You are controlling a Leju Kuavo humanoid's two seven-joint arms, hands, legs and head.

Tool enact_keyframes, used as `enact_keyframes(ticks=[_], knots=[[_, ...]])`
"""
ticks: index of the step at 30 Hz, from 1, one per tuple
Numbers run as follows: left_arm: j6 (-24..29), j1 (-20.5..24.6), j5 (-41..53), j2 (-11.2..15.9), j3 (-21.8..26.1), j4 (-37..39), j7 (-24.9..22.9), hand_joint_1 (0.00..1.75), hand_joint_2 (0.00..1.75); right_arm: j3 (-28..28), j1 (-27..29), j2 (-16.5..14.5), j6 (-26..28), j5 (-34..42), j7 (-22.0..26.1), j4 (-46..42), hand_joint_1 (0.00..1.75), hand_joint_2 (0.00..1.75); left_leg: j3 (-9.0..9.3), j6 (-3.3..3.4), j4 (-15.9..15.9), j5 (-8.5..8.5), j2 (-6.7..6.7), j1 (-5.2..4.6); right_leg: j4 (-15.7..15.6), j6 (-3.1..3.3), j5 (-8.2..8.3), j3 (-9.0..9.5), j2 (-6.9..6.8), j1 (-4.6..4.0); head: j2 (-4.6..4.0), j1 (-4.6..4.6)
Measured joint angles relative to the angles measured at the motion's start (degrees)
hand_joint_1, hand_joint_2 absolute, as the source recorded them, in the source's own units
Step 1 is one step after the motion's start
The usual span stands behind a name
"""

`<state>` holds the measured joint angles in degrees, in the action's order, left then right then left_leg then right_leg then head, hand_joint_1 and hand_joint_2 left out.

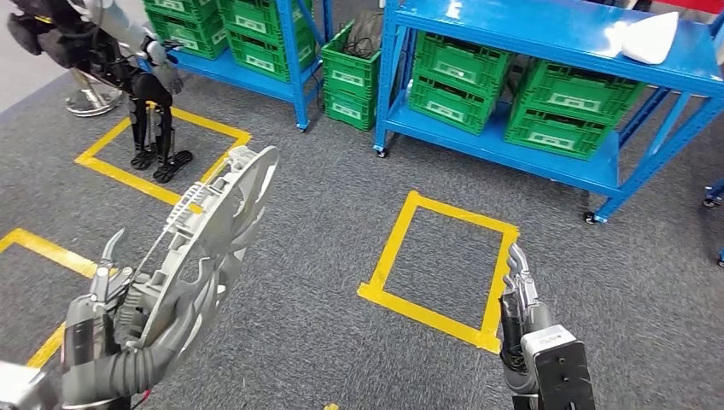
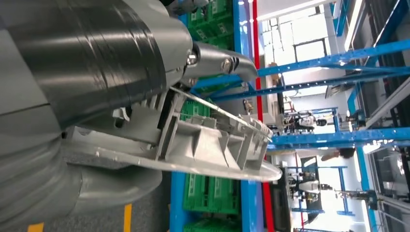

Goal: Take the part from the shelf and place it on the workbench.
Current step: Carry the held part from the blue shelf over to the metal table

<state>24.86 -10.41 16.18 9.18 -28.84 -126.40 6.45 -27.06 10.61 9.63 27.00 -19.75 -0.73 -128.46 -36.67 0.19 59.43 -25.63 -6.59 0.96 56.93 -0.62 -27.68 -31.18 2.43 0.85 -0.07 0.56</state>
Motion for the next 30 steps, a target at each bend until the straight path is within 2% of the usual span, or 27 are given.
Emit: enact_keyframes(ticks=[2,3,4,5,6,7,9,10,11,13,14,16,18,19,20,21,22,23,24,25,26,27,28,29,30], knots=[[-0.24,0.02,-0.01,0.04,0.01,0.01,-0.12,1.75,1.75,-0.22,-0.17,0.00,-0.04,0.20,0.04,0.05,0.00,0.00,-2.75,-0.30,5.24,-2.78,4.10,-0.12,-0.66,0.30,0.20,0.49,-1.74,0.11,0.00,-0.79],[-0.36,0.08,-0.01,0.04,0.00,0.02,-0.20,1.75,1.75,-0.28,-0.10,0.01,-0.05,0.39,0.12,0.13,0.00,0.00,-4.54,-0.48,8.94,-4.44,5.37,0.02,-0.70,0.40,0.14,0.52,-2.61,0.07,0.00,-1.19],[-0.44,0.07,0.00,0.04,-0.01,0.03,-0.27,1.75,1.75,-0.31,-0.04,0.01,-0.05,0.66,0.24,0.22,0.00,0.00,-6.06,-0.67,12.06,-5.53,5.97,0.20,-0.68,0.41,0.06,0.51,-3.50,0.05,0.00,-1.38],[-0.51,0.05,0.02,0.04,-0.01,0.06,-0.32,1.75,1.75,-0.37,0.00,0.00,-0.06,0.98,0.42,0.34,0.00,0.00,-6.75,-0.82,13.59,-5.74,6.28,0.36,-0.66,0.36,-0.02,0.51,-4.38,0.05,0.00,-1.56],[-0.55,0.03,0.04,0.04,-0.01,0.09,-0.32,1.75,1.75,-0.45,0.00,-0.01,-0.07,1.26,0.66,0.45,0.00,0.00,-6.28,-0.92,12.96,-5.01,6.53,0.47,-0.63,0.24,-0.12,0.54,-5.19,0.07,0.00,-1.74],[-0.54,0.01,0.06,0.04,0.00,0.13,-0.32,1.75,1.75,-0.55,-0.03,-0.01,-0.07,1.48,0.90,0.56,0.00,0.00,-4.55,-0.96,10.12,-3.54,6.97,0.54,-0.58,0.07,-0.24,0.62,-5.98,0.10,0.00,-1.94],[-0.52,0.03,0.05,0.04,0.01,0.17,-0.30,1.75,1.75,-0.72,-0.19,-0.01,-0.08,1.69,1.22,0.73,0.00,0.00,0.22,-0.77,2.41,-1.15,9.12,0.37,-0.29,-0.54,-0.63,0.82,-7.34,-0.04,0.00,-2.24],[-0.52,0.08,0.02,0.04,0.01,0.17,-0.30,1.75,1.75,-0.78,-0.33,-0.01,-0.09,1.73,1.28,0.77,0.00,0.00,1.90,-0.50,-0.19,-0.64,9.90,0.18,-0.15,-0.92,-0.81,0.91,-7.93,-0.16,0.00,-2.22],[-0.52,0.13,-0.02,0.04,0.01,0.17,-0.30,1.75,1.75,-0.83,-0.48,-0.01,-0.11,1.74,1.28,0.78,0.00,0.00,2.62,-0.20,-1.33,-0.67,10.25,-0.03,-0.04,-1.29,-0.94,1.01,-8.44,-0.27,0.00,-2.11],[-0.54,0.12,-0.07,0.05,0.01,0.17,-0.31,1.75,1.75,-0.96,-0.73,-0.01,-0.17,1.79,1.26,0.78,0.00,0.00,2.52,0.53,-1.41,-0.58,9.00,-0.27,-0.12,-1.98,-1.01,1.30,-9.52,-0.23,0.00,-1.85],[-0.54,0.08,-0.07,0.04,0.01,0.17,-0.32,1.75,1.75,-1.03,-0.87,-0.01,-0.19,1.81,1.25,0.78,0.00,0.00,2.52,0.87,-1.56,-0.45,8.32,-0.20,0.09,-2.34,-1.30,1.28,-9.33,-0.09,0.00,-1.77],[-0.54,0.13,-0.07,0.02,0.02,0.16,-0.32,1.75,1.75,-1.14,-1.10,0.00,-0.21,1.84,1.25,0.78,0.00,0.00,2.67,1.51,-1.90,-0.14,6.99,0.03,2.87,-2.84,-3.30,0.03,-6.87,0.13,0.00,-1.35],[-0.54,0.19,-0.06,0.01,0.03,0.18,-0.32,1.75,1.75,-1.18,-1.08,0.01,-0.21,1.86,1.23,0.81,0.00,0.00,2.59,1.90,-1.96,0.03,5.64,-0.02,10.03,-2.86,-6.82,-3.49,-3.81,0.18,0.00,-0.50],[-0.53,0.14,-0.05,0.01,0.03,0.19,-0.32,1.75,1.75,-1.20,-0.99,0.01,-0.21,1.86,1.22,0.86,0.00,0.00,2.50,2.04,-1.94,0.09,4.84,-0.15,13.78,-2.77,-8.11,-5.39,-3.21,0.12,0.00,-0.15],[-0.50,0.07,-0.01,0.02,0.03,0.20,-0.30,1.75,1.75,-1.24,-0.91,0.01,-0.21,1.86,1.21,0.93,0.00,0.00,2.43,2.12,-1.91,0.12,3.99,-0.29,16.18,-2.63,-8.47,-6.72,-2.92,0.06,0.00,0.08],[-0.43,-0.04,0.05,0.02,0.03,0.21,-0.24,1.75,1.75,-1.29,-0.86,0.01,-0.21,1.84,1.21,1.01,0.00,0.00,2.41,2.15,-1.87,0.14,3.12,-0.41,16.48,-2.41,-7.70,-7.10,-2.76,-0.02,0.00,0.23],[-0.32,-0.18,0.12,0.02,0.03,0.21,-0.16,1.75,1.75,-1.37,-0.85,0.01,-0.21,1.81,1.22,1.07,0.00,0.00,2.42,2.16,-1.80,0.15,2.25,-0.49,14.51,-2.11,-5.93,-6.42,-2.47,-0.10,0.00,0.36],[-0.19,-0.34,0.17,0.02,0.03,0.21,-0.09,1.75,1.75,-1.46,-0.90,0.01,-0.22,1.78,1.22,1.10,0.00,0.00,2.44,2.14,-1.74,0.17,1.39,-0.54,10.70,-1.69,-3.63,-4.89,-1.57,-0.17,0.00,0.50],[-0.04,-0.53,0.19,0.02,0.03,0.21,-0.04,1.75,1.75,-1.58,-1.03,0.02,-0.31,1.78,1.19,1.12,0.00,0.00,2.38,2.05,-1.68,0.22,0.62,-0.55,6.89,-1.20,-1.98,-3.23,0.06,-0.14,0.00,0.57],[0.11,-0.66,0.17,0.02,0.04,0.20,-0.05,1.75,1.75,-1.74,-1.19,0.02,-0.45,1.81,1.15,1.14,0.00,0.00,2.22,1.90,-1.58,0.29,-0.13,-0.51,3.59,-0.79,-0.90,-1.82,1.59,-0.12,0.00,0.53],[0.27,-0.81,0.13,0.02,0.04,0.19,-0.09,1.75,1.75,-1.92,-1.40,0.02,-0.63,1.84,1.10,1.18,0.00,0.00,1.92,1.63,-1.52,0.44,-0.76,-0.37,1.60,-0.49,-0.51,-0.85,2.72,-0.15,0.00,0.54],[0.45,-0.96,0.09,0.02,0.05,0.19,-0.12,1.75,1.75,-2.12,-1.62,0.02,-0.85,1.88,1.04,1.22,0.00,0.00,1.57,1.27,-1.53,0.64,-1.42,-0.15,1.05,-0.32,-0.71,-0.48,3.09,-0.24,0.00,0.54],[0.65,-1.12,0.08,0.03,0.07,0.18,-0.12,1.75,1.75,-2.33,-1.81,0.01,-1.03,1.90,1.00,1.26,0.00,0.00,1.28,0.86,-1.57,0.88,-2.17,0.05,0.65,-0.20,-0.58,-0.26,2.50,-0.40,0.00,0.60],[0.83,-1.42,0.10,0.03,0.08,0.17,-0.09,1.75,1.75,-2.57,-2.09,0.01,-1.21,1.90,0.97,1.30,0.00,0.00,0.90,0.56,-1.53,1.00,-2.19,0.17,0.30,-0.04,-0.33,0.02,1.68,-0.38,0.00,0.67],[1.03,-1.70,0.16,0.04,0.08,0.15,-0.04,1.75,1.75,-2.86,-2.40,0.01,-1.43,1.88,0.92,1.34,0.00,0.00,0.45,0.31,-1.04,0.73,-1.15,0.09,-0.24,0.17,-0.08,0.33,0.87,-0.33,0.00,0.49]])
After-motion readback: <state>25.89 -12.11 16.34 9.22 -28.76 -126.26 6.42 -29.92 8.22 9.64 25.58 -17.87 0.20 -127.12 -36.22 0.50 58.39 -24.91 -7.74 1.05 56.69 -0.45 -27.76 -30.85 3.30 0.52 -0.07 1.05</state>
